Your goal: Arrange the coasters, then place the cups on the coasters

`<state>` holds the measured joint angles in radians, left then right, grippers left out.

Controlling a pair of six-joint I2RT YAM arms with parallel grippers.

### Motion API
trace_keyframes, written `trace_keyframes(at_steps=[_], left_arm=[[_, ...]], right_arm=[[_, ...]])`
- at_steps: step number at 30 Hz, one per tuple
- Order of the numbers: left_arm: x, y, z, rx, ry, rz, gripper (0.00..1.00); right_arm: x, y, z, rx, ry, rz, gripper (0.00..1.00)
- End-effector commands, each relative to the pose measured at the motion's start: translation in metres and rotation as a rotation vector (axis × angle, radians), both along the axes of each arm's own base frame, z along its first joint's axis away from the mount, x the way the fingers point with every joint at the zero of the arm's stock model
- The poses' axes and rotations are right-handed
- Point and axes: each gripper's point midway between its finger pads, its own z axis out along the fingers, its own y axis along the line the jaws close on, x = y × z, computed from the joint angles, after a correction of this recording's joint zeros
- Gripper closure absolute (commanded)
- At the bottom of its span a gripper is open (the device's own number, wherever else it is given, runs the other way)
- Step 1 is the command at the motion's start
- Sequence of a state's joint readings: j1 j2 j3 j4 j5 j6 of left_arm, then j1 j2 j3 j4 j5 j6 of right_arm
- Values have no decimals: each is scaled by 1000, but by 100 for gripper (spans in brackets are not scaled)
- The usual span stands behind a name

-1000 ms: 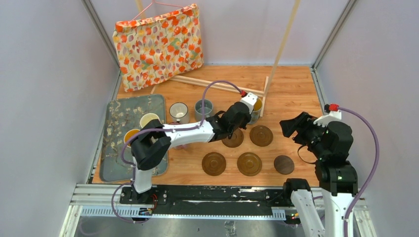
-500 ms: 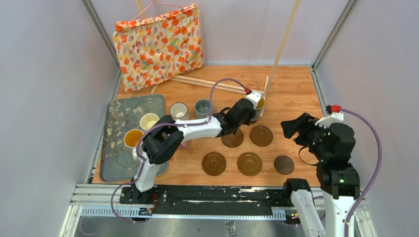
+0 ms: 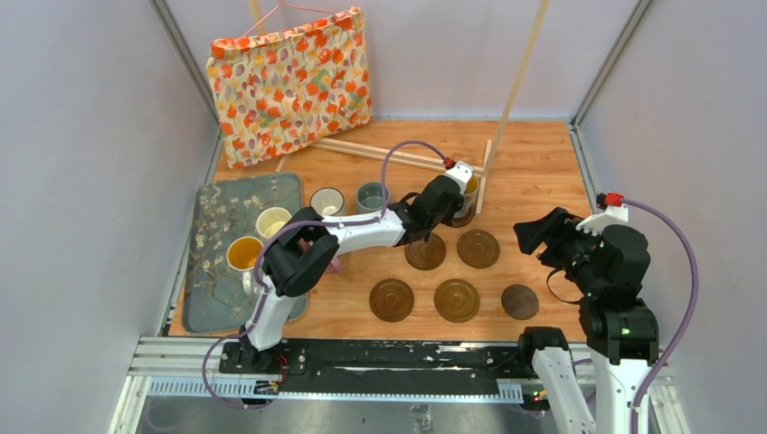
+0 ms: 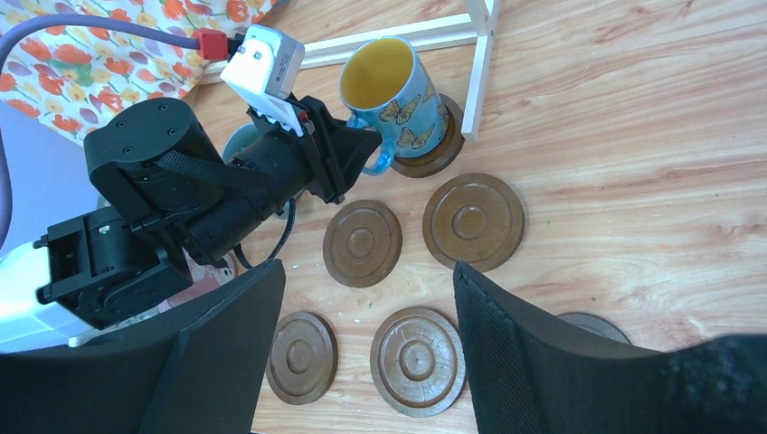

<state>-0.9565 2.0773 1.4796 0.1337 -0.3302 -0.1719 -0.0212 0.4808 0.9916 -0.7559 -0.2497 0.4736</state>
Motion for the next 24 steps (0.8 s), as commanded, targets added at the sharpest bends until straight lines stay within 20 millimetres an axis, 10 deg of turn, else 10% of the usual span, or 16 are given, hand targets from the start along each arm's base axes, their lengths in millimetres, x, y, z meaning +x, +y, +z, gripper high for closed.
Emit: trace_keyframes(at_steps=[1,15,24], left_arm=[[21,-23,52,-165,-104,6,100],[14,-17,38,-177,-68,9,100],[11,-8,36,-172,-69,25,68]], right_arm=[[-4,1,5,-20,-12,12,27],[-2,-1,0,-26,-1,5,27],[-1,-2,-1,-29,-1,1,27]])
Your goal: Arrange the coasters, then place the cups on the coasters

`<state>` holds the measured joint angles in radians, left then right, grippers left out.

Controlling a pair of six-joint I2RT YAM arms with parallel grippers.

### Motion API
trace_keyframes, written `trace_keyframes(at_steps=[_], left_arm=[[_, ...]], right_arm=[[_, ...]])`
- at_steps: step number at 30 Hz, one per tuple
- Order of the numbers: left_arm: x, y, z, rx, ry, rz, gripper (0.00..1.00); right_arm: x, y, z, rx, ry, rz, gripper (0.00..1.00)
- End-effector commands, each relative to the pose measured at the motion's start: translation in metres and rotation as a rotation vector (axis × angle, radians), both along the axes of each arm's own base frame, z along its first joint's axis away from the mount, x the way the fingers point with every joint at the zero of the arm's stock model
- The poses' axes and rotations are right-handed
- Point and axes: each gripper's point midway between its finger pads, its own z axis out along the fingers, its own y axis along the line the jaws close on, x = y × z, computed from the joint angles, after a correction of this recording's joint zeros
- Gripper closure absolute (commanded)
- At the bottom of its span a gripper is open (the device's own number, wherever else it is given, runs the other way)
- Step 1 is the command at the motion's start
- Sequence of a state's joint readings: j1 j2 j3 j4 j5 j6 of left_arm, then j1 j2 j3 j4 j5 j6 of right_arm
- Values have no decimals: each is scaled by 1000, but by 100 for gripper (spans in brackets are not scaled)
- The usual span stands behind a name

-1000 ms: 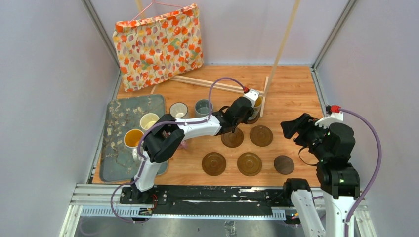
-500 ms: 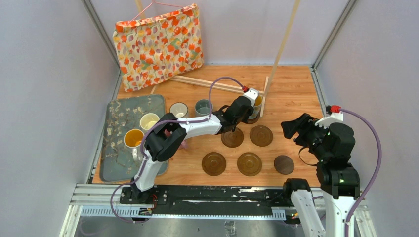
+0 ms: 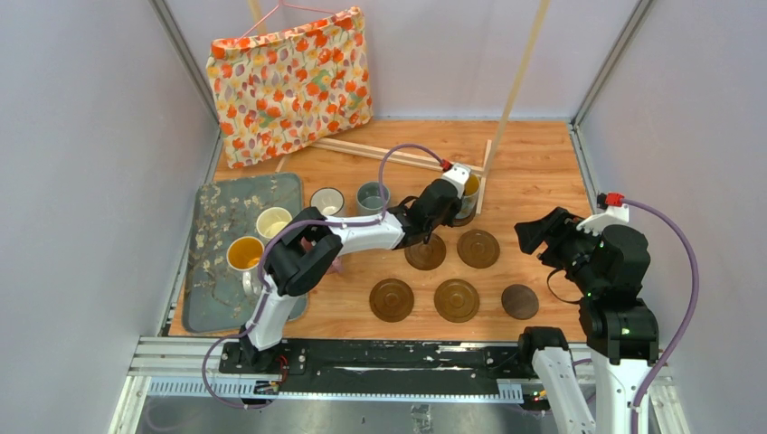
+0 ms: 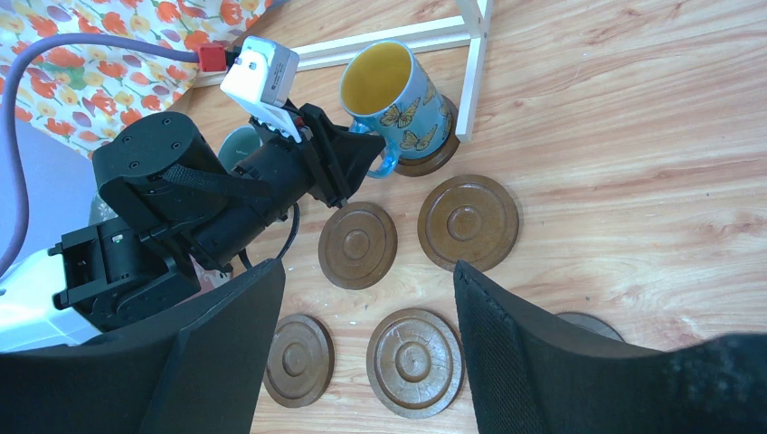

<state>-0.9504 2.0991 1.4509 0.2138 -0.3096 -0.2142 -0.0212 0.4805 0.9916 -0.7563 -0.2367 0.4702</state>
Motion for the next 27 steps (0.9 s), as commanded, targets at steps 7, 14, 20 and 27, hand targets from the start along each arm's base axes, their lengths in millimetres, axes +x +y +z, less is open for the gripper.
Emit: trace_keyframes(at_steps=[7,14,20,27], left_arm=[[4,0,70,-132,-108,-4,40],[-13,25,102,-181,-121,14,16],[-40,72,105,-203,-94,76,4],[-65,131,78,-167,-21,212,1]], right_arm=[[-2,1,0,-24,-4,15,19],[-1,-2,-4,-21,10,-5,0],[3,-9,-12,-59,30,-25,0],[7,-20,-18,-110,39,-67,0]])
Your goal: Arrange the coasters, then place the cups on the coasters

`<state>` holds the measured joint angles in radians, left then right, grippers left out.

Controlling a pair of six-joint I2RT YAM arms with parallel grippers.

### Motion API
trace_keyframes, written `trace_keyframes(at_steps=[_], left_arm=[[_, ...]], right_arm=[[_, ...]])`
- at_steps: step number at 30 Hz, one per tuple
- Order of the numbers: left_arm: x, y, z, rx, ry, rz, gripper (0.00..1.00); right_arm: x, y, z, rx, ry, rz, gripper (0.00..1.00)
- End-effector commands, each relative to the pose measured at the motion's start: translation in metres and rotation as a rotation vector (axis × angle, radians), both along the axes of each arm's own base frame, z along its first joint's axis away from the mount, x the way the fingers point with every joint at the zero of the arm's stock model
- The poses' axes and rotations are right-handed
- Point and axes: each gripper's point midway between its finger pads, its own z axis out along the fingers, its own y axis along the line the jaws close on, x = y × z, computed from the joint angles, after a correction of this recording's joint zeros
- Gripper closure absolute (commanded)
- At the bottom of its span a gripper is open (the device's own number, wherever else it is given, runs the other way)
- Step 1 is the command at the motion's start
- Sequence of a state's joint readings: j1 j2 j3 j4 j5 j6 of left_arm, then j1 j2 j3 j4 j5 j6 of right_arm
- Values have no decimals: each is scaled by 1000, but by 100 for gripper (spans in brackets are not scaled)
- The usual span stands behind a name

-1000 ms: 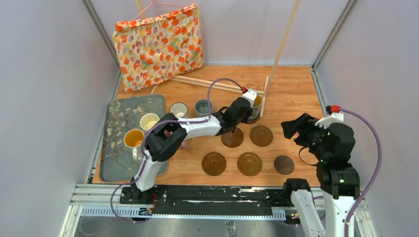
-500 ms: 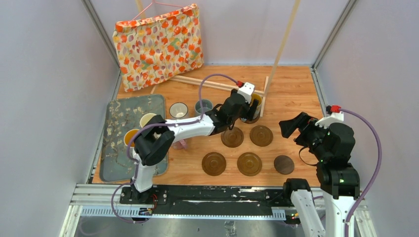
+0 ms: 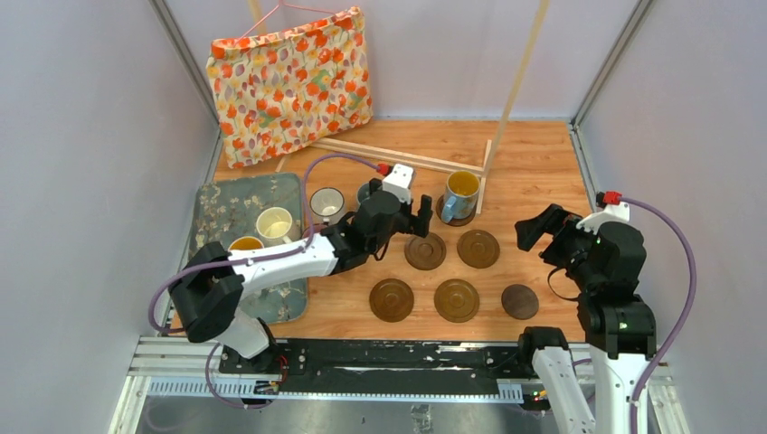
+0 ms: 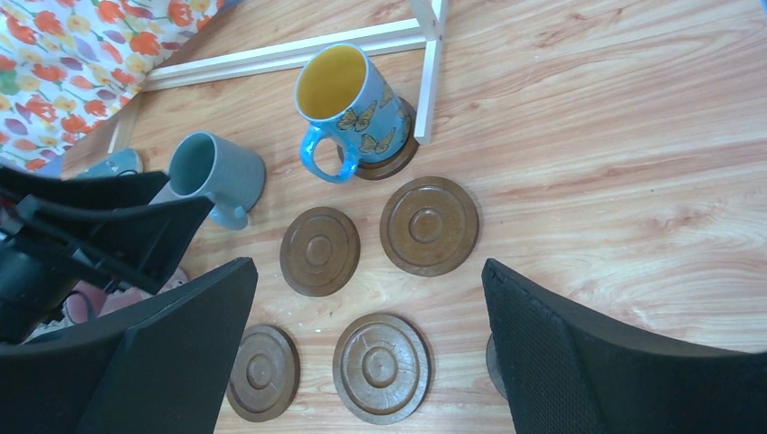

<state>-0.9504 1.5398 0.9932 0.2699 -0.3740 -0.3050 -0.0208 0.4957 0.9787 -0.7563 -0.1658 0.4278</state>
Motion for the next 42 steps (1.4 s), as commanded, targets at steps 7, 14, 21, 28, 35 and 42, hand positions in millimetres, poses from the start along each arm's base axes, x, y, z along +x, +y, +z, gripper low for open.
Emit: trace_keyframes(at_steps=[7,14,21,28,35,42], left_arm=[[-12,83,-41,38,119,330,0],[-5,102,-62,130,167,483,0],[13,104,-77,179,196,621,0],[29,99,-95,160,251,679,3],[38,100,-109,151,266,704,17],[39,109,-118,156,278,728,20]], right_arm=[[0,-6,-11,-47,13,-14,0],[0,-5,-10,-44,9,-6,0],[0,-2,-8,-37,7,3,0],[-1,-2,-7,-34,5,5,0],[-1,-1,-5,-25,3,8,0],[-1,0,-3,-22,-3,12,0]])
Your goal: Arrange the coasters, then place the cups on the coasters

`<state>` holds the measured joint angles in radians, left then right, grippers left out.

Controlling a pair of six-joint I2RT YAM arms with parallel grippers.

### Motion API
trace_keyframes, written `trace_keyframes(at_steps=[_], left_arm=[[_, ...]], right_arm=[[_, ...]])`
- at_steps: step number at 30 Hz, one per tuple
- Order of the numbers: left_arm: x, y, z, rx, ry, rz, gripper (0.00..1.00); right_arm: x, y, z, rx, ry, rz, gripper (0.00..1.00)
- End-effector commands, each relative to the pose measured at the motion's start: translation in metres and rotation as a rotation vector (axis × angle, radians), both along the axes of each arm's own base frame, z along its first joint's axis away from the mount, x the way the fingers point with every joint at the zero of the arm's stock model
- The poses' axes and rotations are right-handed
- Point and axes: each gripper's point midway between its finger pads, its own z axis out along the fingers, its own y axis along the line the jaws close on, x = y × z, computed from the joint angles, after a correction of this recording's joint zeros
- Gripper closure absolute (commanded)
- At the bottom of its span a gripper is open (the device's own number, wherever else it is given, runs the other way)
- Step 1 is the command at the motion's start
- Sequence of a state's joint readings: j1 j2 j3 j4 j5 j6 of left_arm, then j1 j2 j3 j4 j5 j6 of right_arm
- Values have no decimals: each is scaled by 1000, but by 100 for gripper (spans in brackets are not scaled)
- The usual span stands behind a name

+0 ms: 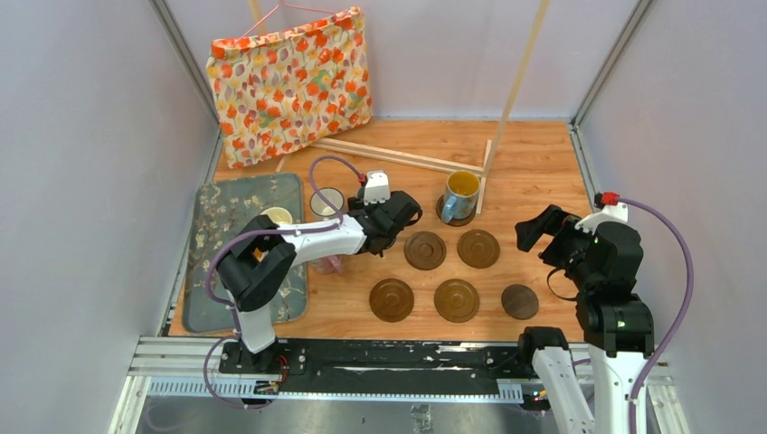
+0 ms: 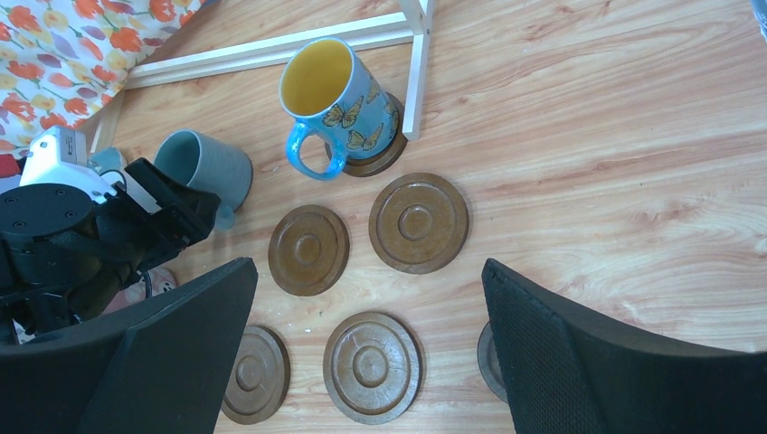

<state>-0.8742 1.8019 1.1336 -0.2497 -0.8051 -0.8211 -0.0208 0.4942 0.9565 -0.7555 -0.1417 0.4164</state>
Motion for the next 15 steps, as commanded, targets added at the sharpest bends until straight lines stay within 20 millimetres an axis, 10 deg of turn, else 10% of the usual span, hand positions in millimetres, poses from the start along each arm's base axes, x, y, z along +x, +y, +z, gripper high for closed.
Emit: trace_keyframes(at_steps=[1,15], left_arm=[[8,9,1,-15,-33,60,20],[11,14,-15,-23,-12,9,45]], right_arm=[[-3,5,6,-3,-21,30,0],[-2,5,2,1,-15,29,0]])
